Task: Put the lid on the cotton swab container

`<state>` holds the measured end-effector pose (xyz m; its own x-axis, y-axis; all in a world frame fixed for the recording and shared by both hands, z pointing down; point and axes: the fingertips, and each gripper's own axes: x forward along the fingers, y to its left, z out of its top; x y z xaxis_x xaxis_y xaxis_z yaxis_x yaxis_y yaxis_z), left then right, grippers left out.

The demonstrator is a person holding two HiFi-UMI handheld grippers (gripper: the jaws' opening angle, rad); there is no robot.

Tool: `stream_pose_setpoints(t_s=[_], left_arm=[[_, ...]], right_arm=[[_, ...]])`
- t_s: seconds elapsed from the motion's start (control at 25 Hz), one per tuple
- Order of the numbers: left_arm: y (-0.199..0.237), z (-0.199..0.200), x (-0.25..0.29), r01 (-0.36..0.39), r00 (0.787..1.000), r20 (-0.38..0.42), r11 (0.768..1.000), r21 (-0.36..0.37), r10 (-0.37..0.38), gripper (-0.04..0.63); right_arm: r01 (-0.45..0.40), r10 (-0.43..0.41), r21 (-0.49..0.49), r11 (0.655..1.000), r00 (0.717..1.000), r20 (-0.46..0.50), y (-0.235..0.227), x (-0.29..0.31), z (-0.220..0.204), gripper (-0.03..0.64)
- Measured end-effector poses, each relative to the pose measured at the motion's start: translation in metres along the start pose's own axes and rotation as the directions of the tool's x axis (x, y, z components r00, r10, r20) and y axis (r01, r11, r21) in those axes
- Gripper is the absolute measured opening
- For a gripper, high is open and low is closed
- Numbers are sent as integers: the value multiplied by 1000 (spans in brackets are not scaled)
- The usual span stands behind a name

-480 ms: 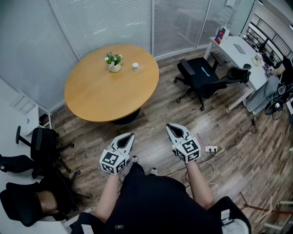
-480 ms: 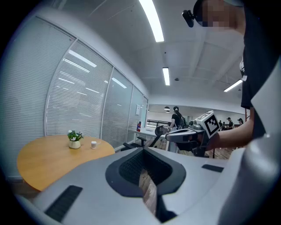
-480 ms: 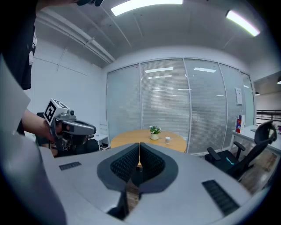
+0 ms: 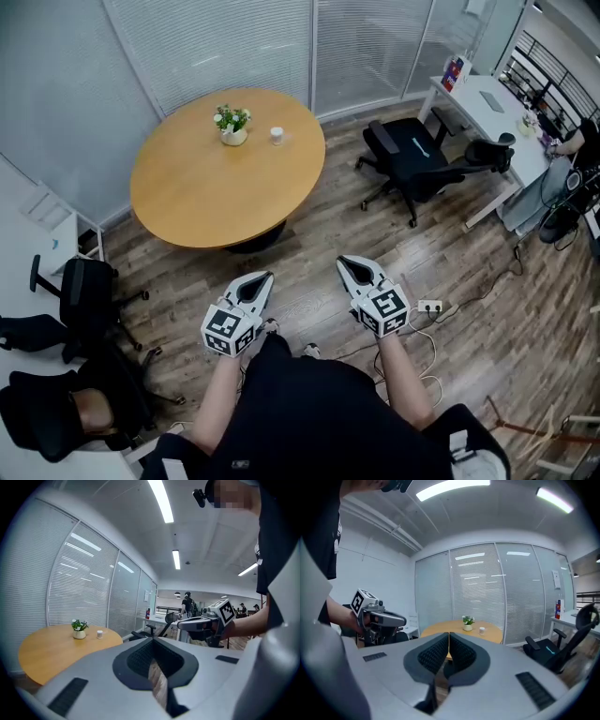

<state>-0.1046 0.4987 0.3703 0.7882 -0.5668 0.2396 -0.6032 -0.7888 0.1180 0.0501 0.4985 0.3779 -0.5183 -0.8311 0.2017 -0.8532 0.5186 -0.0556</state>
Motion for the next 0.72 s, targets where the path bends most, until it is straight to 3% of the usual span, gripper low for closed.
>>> stream_pose_setpoints(t_s=[0.72], left_arm=[[58,8,23,40,999,-12,999,-16,-41,6]], right_arm=[[43,-43,16,999,999,-24,-15,54,12,8]])
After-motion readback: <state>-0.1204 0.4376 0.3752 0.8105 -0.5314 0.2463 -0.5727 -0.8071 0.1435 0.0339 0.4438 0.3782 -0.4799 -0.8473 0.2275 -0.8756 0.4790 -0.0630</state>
